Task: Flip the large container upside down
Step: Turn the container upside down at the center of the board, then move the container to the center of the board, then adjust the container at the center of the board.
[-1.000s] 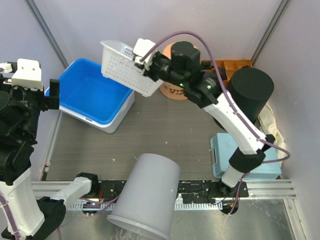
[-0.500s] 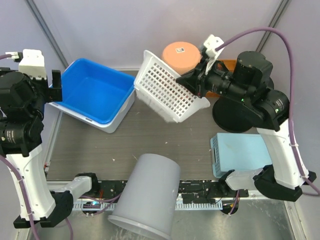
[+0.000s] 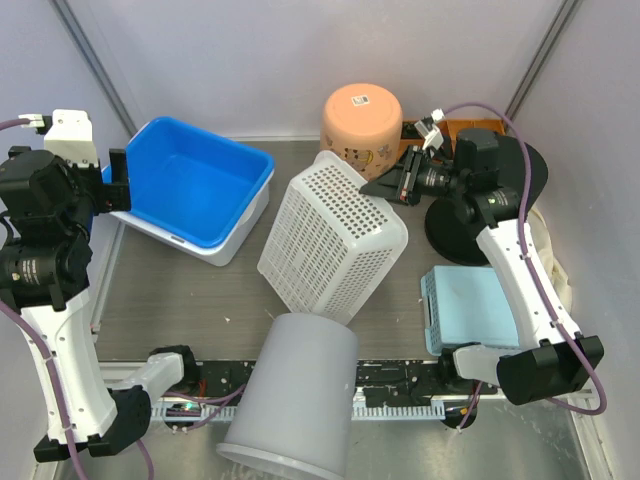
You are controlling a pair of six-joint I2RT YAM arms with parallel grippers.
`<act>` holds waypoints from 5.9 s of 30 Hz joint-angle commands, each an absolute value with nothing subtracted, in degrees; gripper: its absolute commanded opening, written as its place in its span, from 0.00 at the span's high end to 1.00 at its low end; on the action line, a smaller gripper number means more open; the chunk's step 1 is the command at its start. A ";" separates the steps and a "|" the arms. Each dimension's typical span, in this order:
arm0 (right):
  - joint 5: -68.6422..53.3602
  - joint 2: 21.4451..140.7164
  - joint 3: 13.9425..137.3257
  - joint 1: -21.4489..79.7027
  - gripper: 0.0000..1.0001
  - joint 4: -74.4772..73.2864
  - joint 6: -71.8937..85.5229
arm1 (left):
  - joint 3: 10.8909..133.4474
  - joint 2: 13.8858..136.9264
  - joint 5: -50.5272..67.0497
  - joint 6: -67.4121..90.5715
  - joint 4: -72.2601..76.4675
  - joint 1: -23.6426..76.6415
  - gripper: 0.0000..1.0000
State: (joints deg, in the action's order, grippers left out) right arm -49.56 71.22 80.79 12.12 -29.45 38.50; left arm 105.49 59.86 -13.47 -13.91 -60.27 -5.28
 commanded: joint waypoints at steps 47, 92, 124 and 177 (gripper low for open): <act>-21.93 91.64 104.14 46.02 0.00 -50.86 -44.93 | 101.28 63.19 12.85 -14.61 -75.71 -9.98 0.02; 1.09 112.69 95.72 45.73 0.00 -26.81 -55.08 | 87.26 58.11 21.78 -15.24 -75.30 -25.63 0.02; -1.33 66.30 80.00 22.63 0.00 -40.16 -36.15 | 108.19 92.39 -2.92 -9.86 -66.37 15.84 0.02; -12.55 56.86 70.07 10.30 0.00 -47.80 -35.51 | 84.12 92.75 -3.54 -37.59 -74.20 16.55 0.67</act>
